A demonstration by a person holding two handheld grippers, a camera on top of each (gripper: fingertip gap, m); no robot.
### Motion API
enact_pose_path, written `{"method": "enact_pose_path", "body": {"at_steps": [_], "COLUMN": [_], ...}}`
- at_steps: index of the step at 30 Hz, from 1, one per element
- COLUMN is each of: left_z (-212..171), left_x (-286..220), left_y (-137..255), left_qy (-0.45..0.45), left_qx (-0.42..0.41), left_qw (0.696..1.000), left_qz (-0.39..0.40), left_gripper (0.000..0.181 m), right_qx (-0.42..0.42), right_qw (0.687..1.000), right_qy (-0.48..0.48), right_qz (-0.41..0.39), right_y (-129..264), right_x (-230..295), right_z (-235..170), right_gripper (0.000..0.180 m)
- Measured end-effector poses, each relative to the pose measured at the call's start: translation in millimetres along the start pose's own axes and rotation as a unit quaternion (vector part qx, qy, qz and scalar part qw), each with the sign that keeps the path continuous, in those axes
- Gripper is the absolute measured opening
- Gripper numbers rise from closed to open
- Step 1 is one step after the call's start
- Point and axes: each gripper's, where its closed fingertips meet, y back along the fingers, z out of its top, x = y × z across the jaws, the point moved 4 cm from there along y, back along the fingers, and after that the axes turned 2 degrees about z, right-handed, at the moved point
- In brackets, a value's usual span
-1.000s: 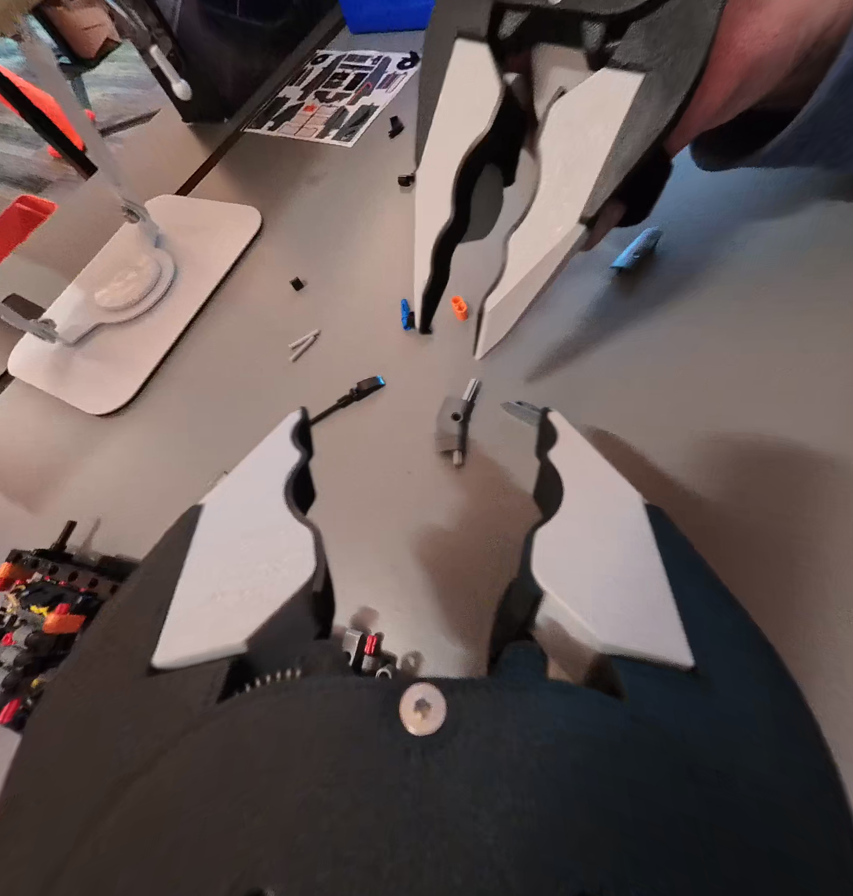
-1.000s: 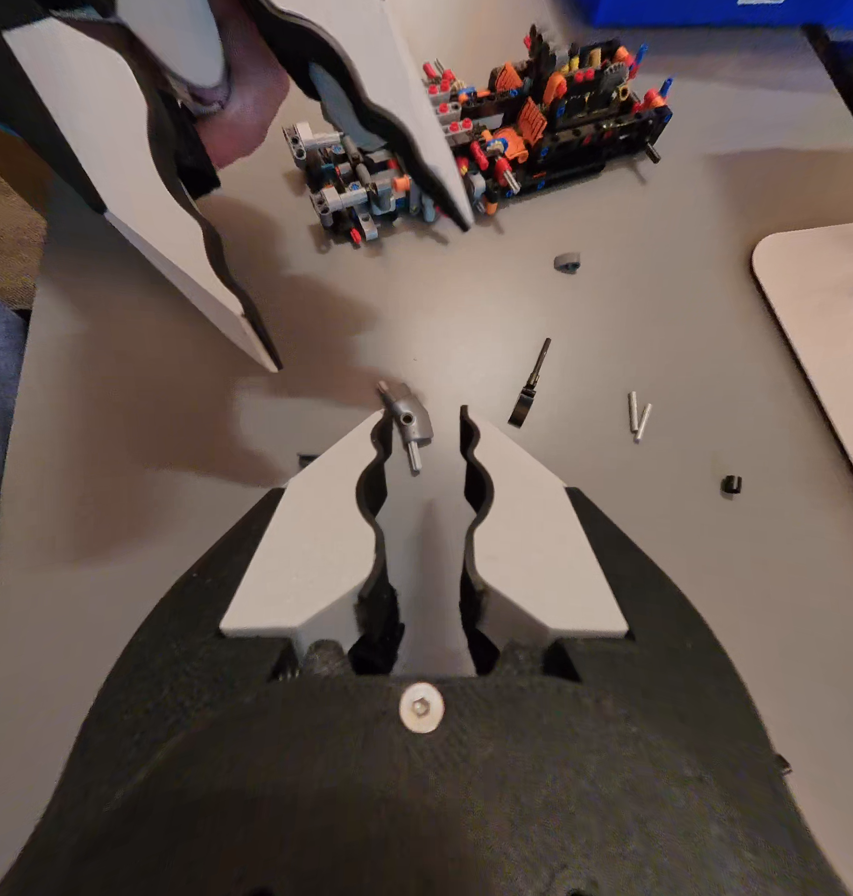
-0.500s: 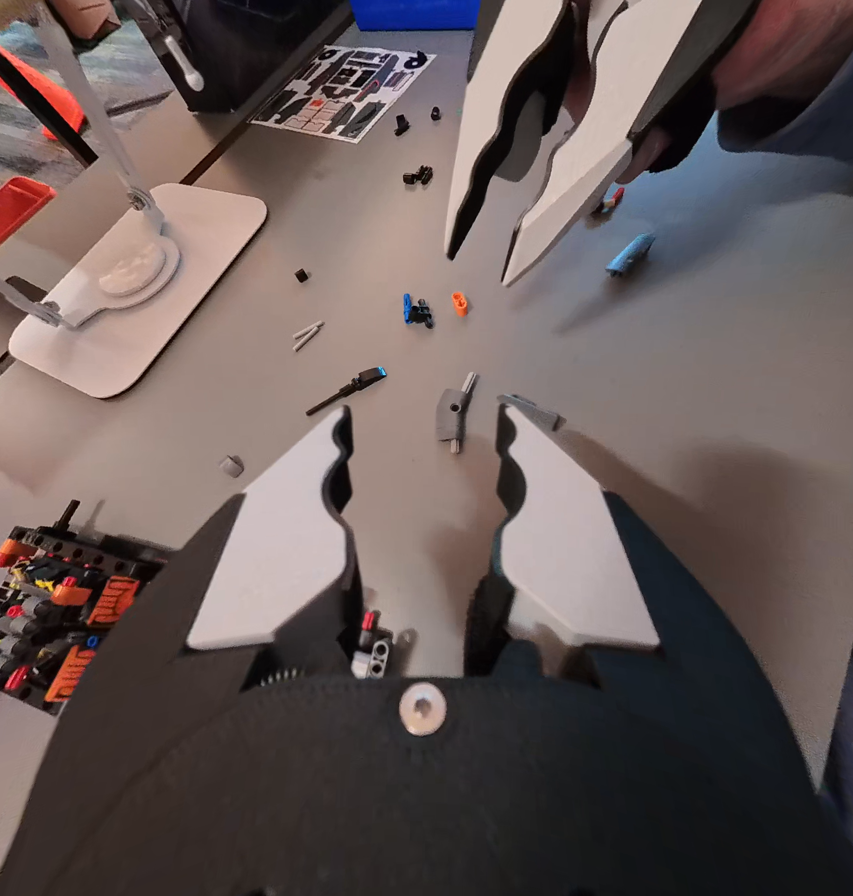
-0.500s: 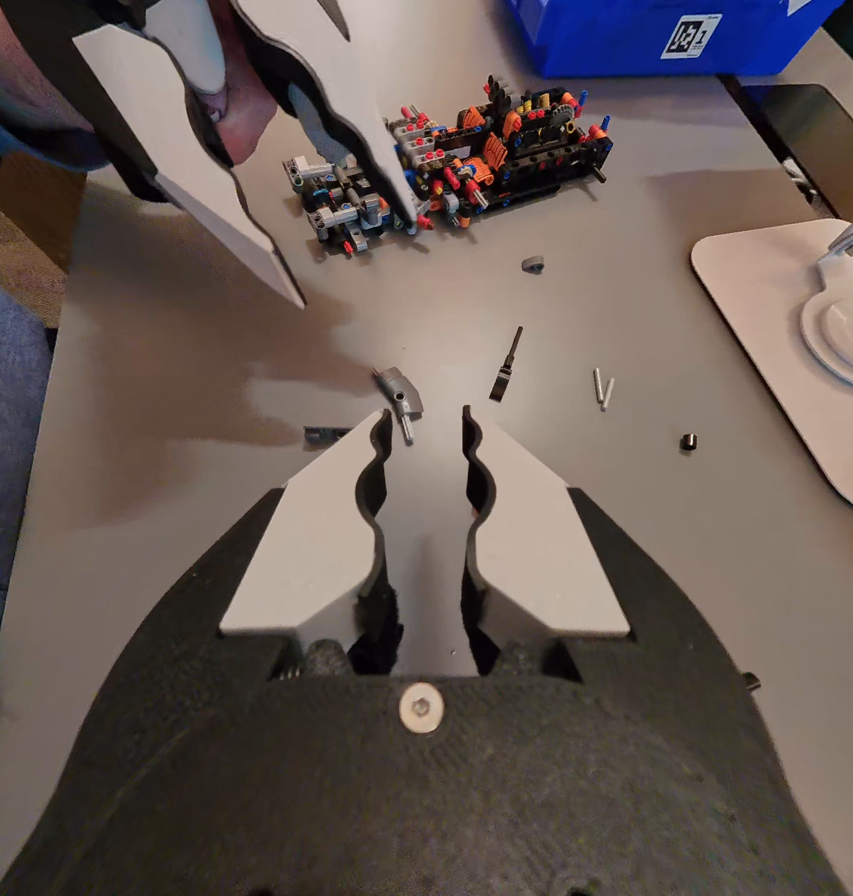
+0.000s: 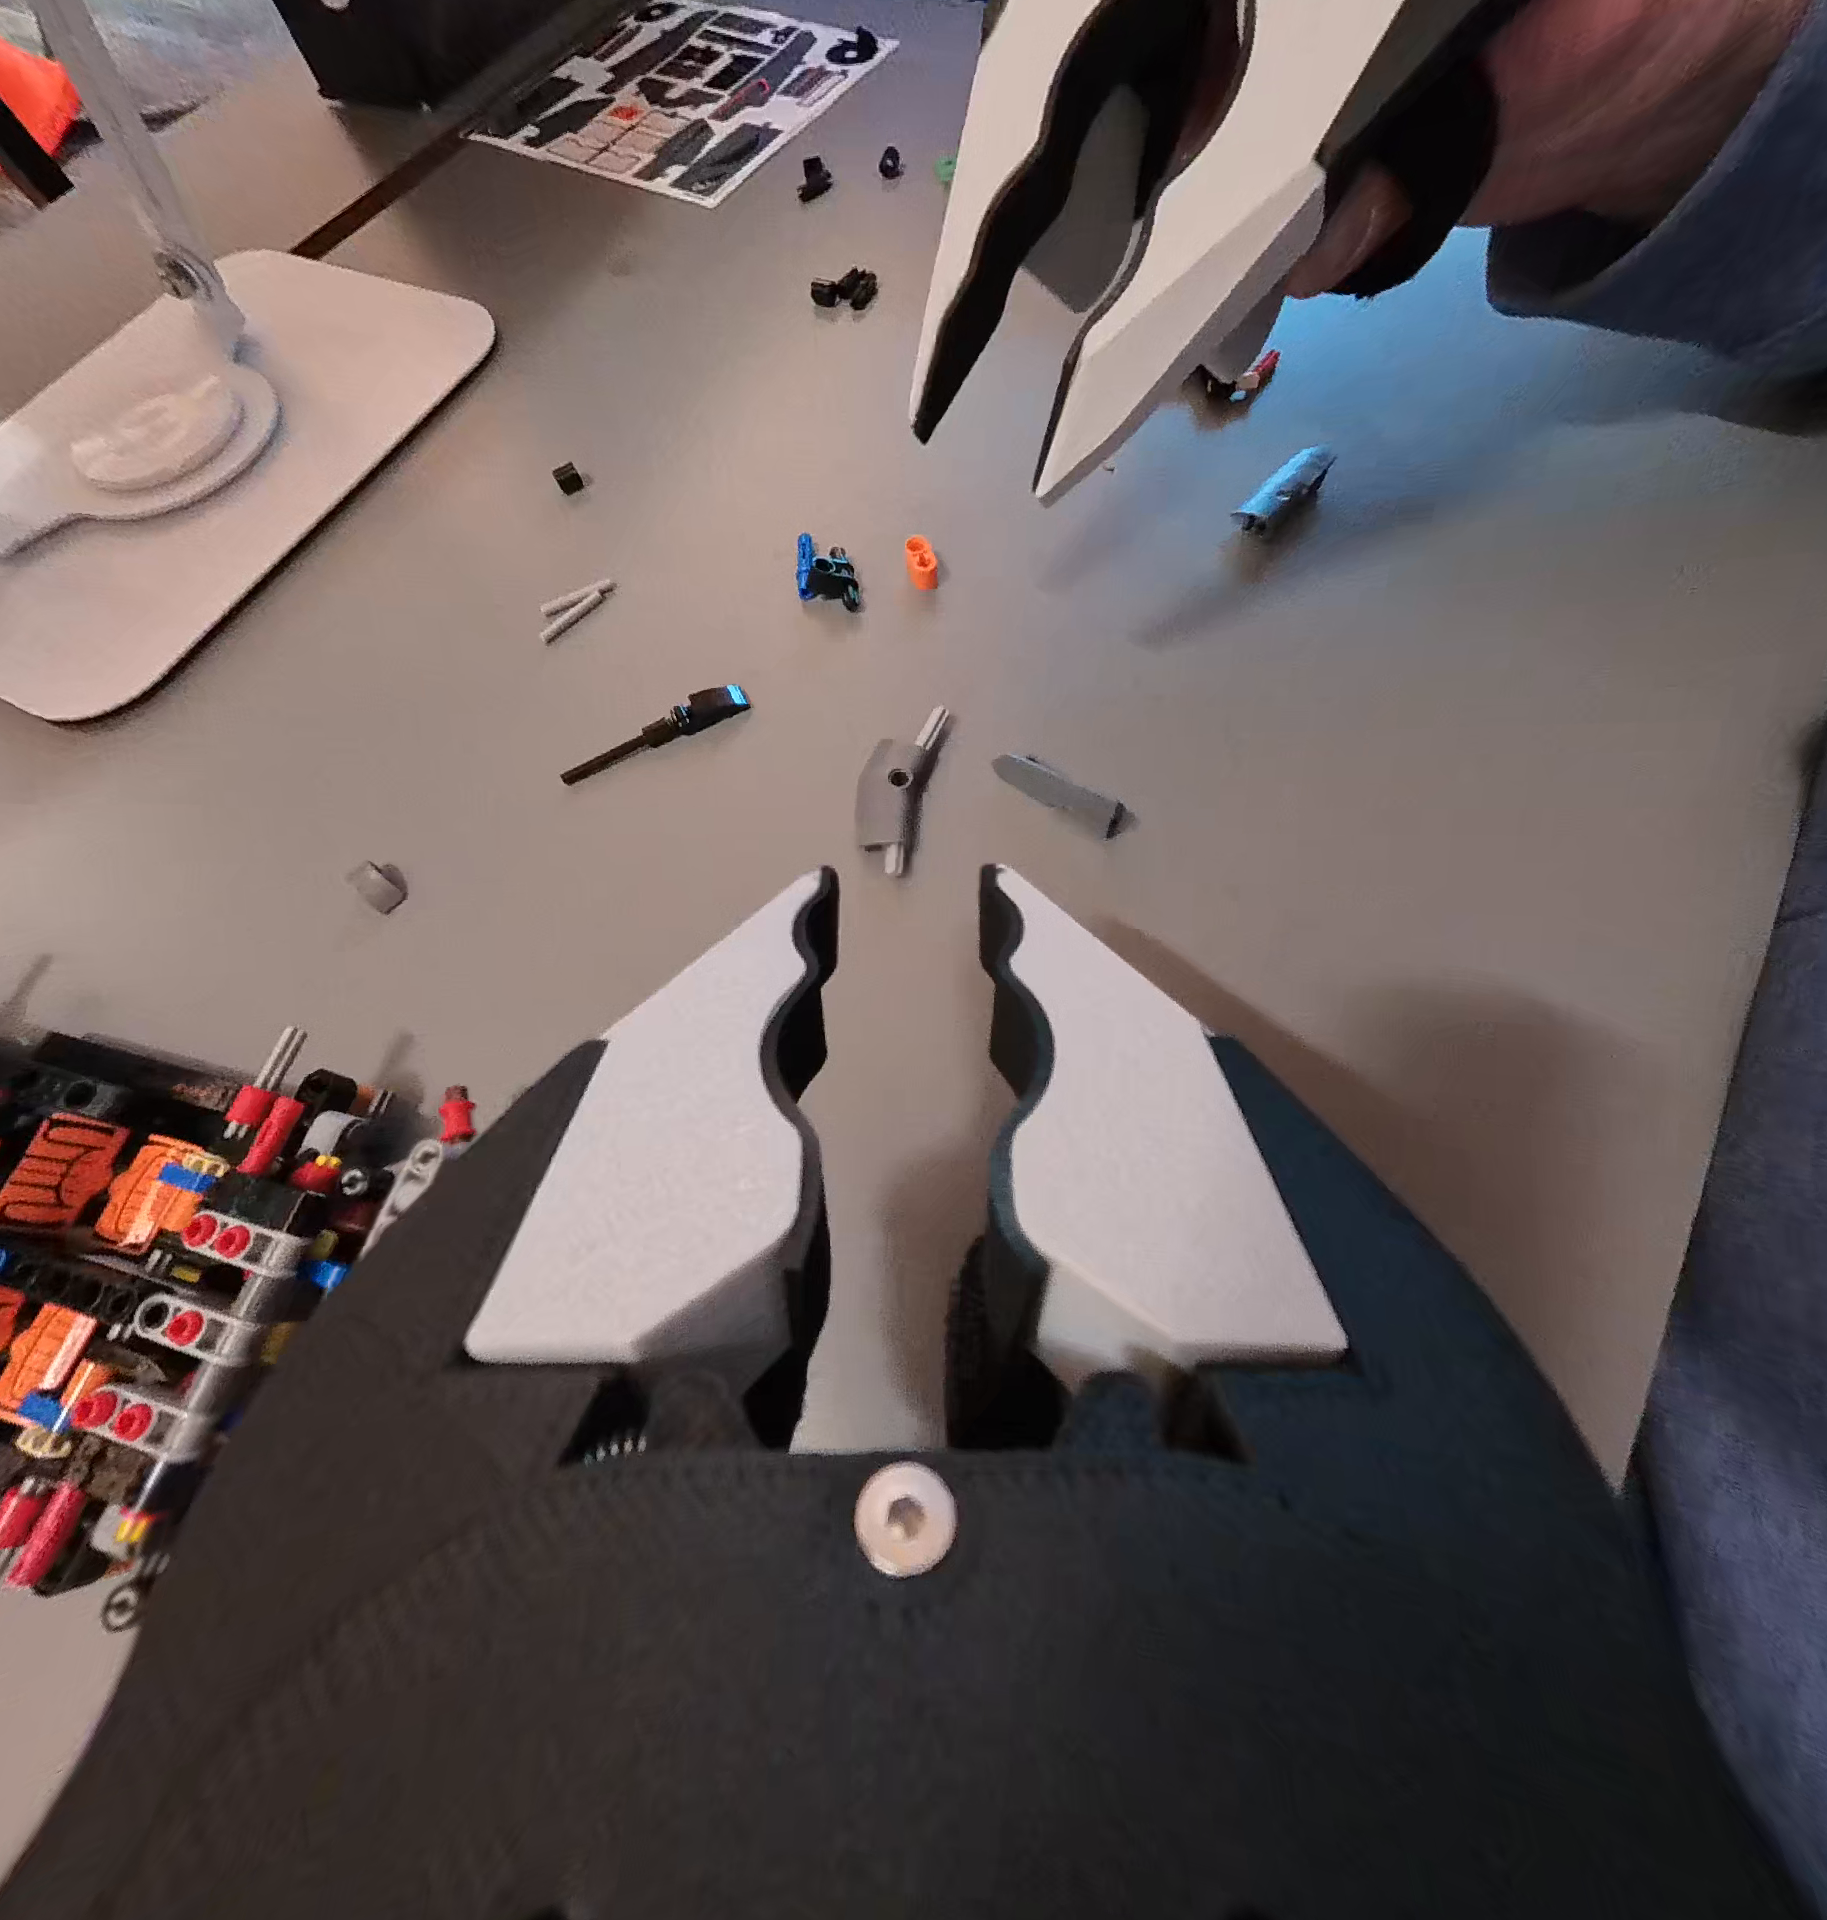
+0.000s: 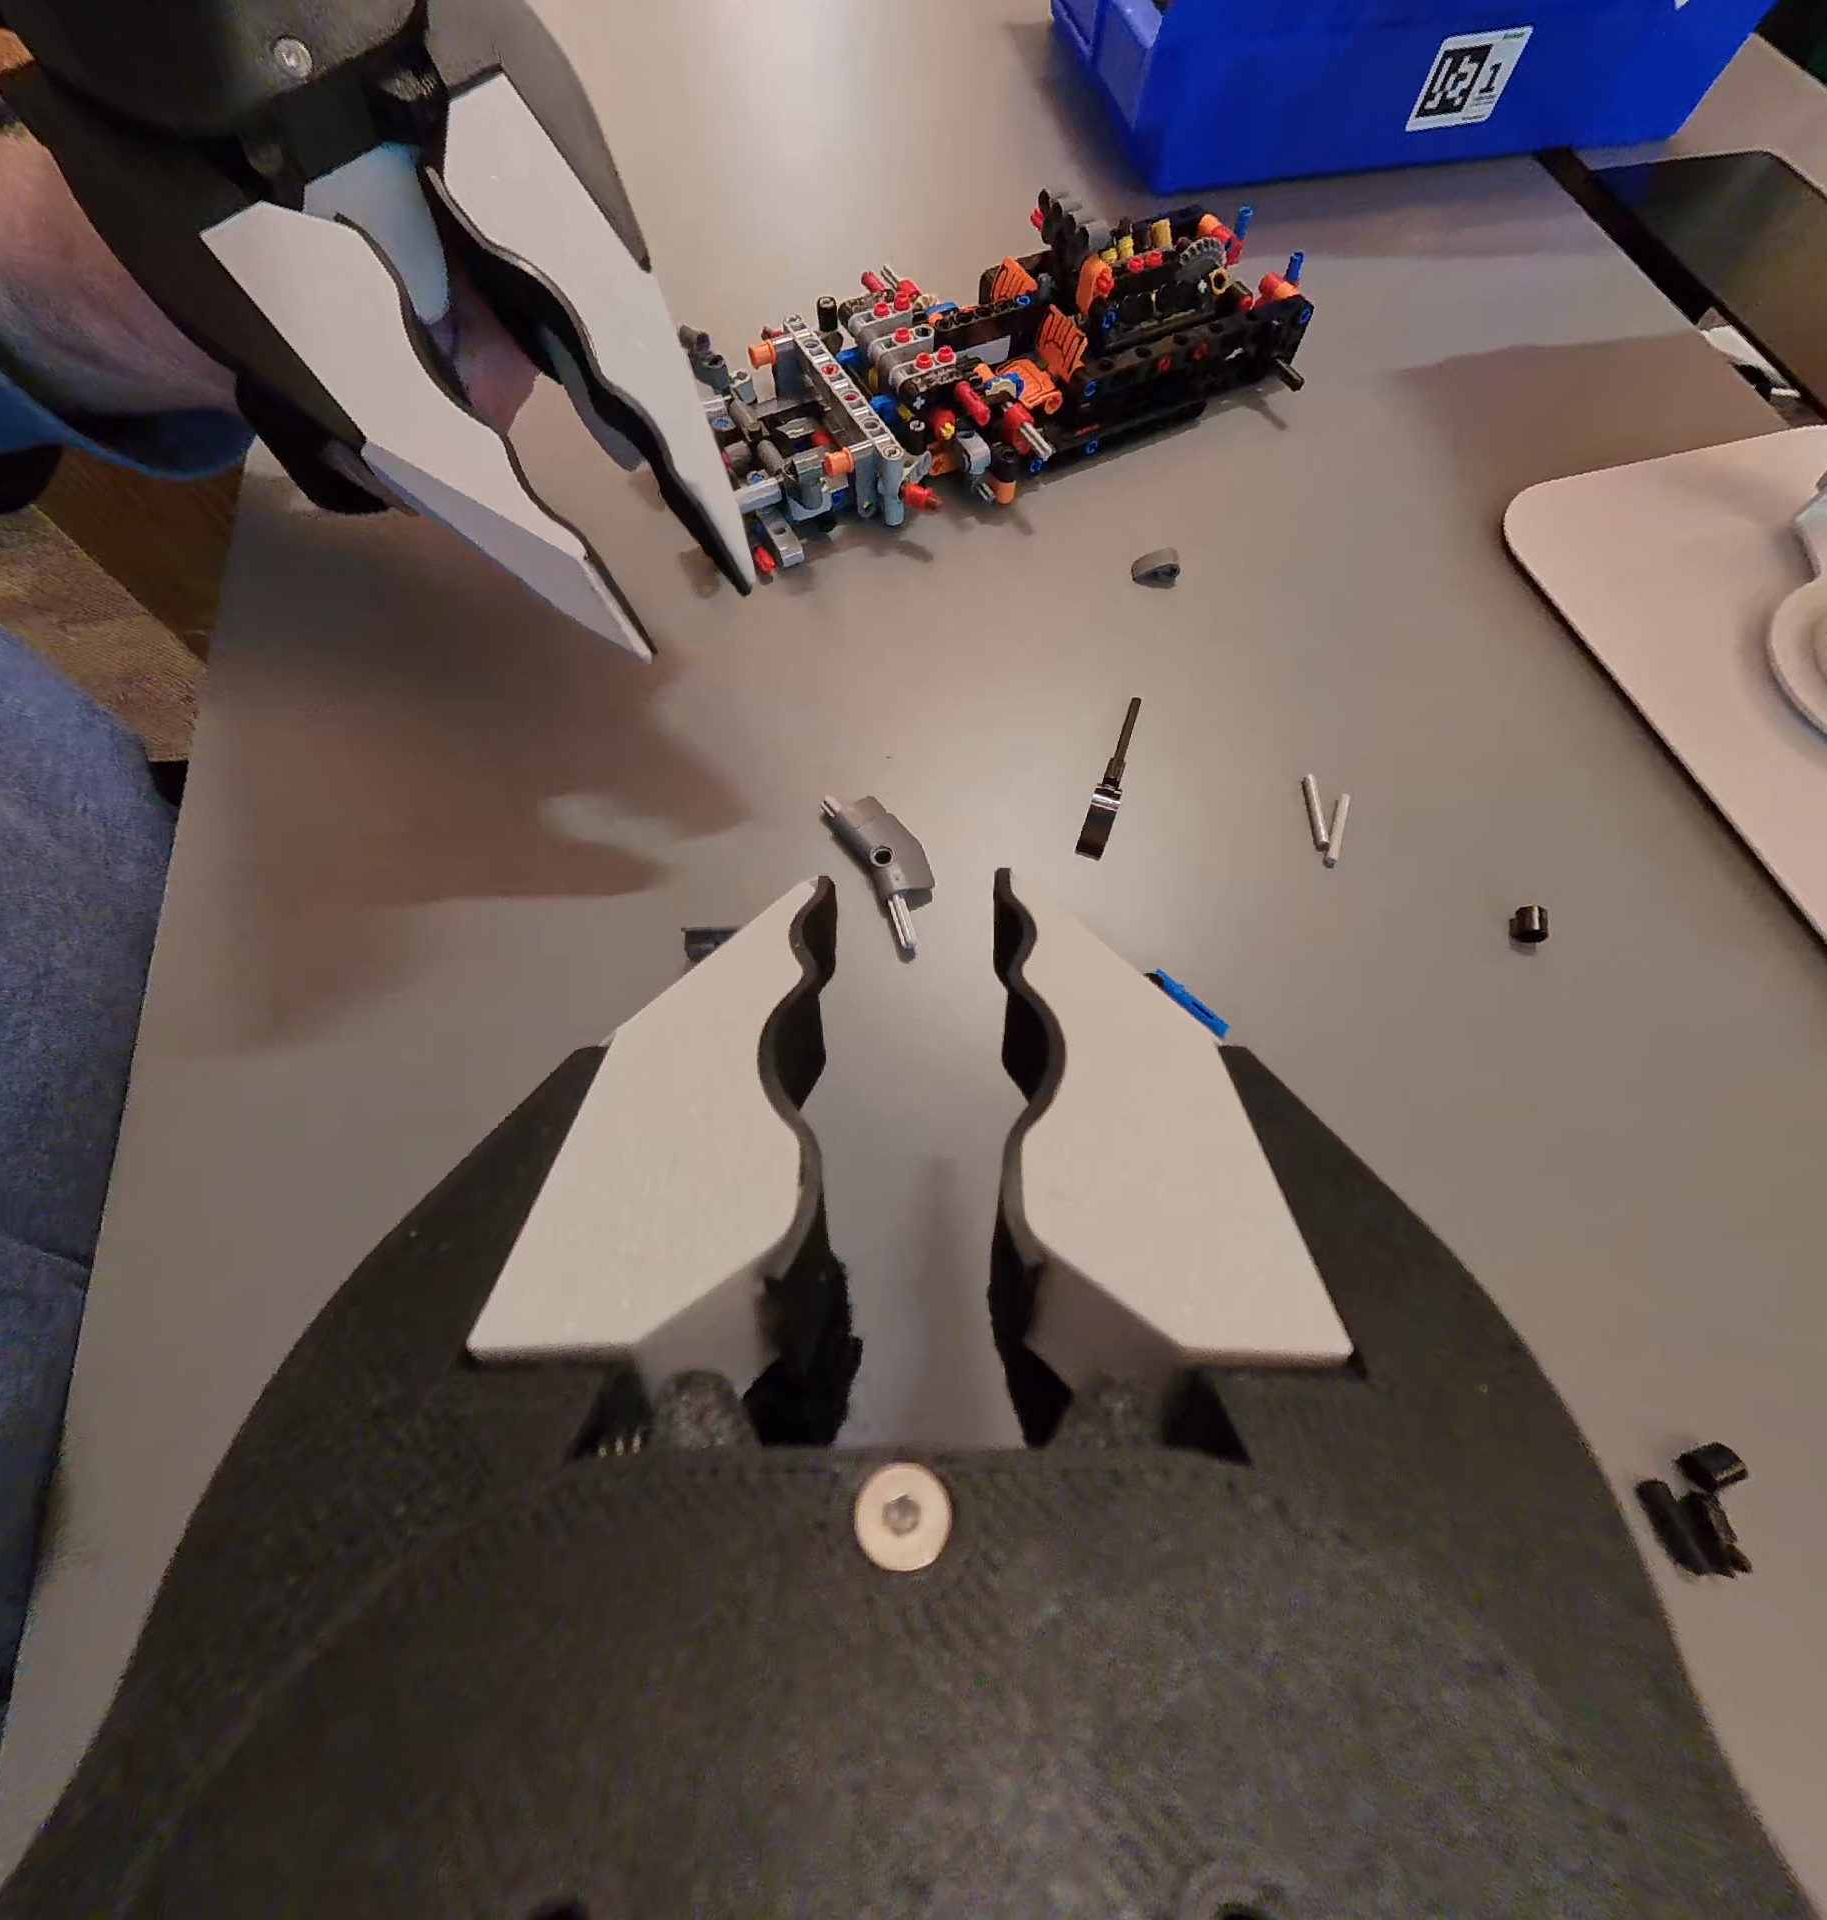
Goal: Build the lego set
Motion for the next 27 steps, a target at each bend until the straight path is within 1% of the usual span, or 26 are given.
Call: {"method": "enact_pose_path", "body": {"at_steps": [7,17,27], "left_z": [-9.5,-18.3,-22.5], "left_x": [0.3,-0.2,-0.2], "left_y": [2.7,5.0,0.3], "left_qy": [0.002,0.006,0.011], "left_qx": [0.004,0.011,0.019], "left_qw": [1.0,1.0,1.0], "left_qz": [0.003,0.001,-0.004], "left_gripper": [0.029,0.03,0.031], "right_qx": [0.002,0.011,0.009], "right_qw": [1.0,1.0,1.0], "right_qy": [-0.004,-0.007,-0.01], "right_qz": [0.003,0.017,0.007], "right_y": [-2.8,-12.8,-6.4], "right_x": [2.0,10.6,7.3], "right_z": [3.7,5.3,4.0], "right_gripper": [0.029,0.03,0.032]}}
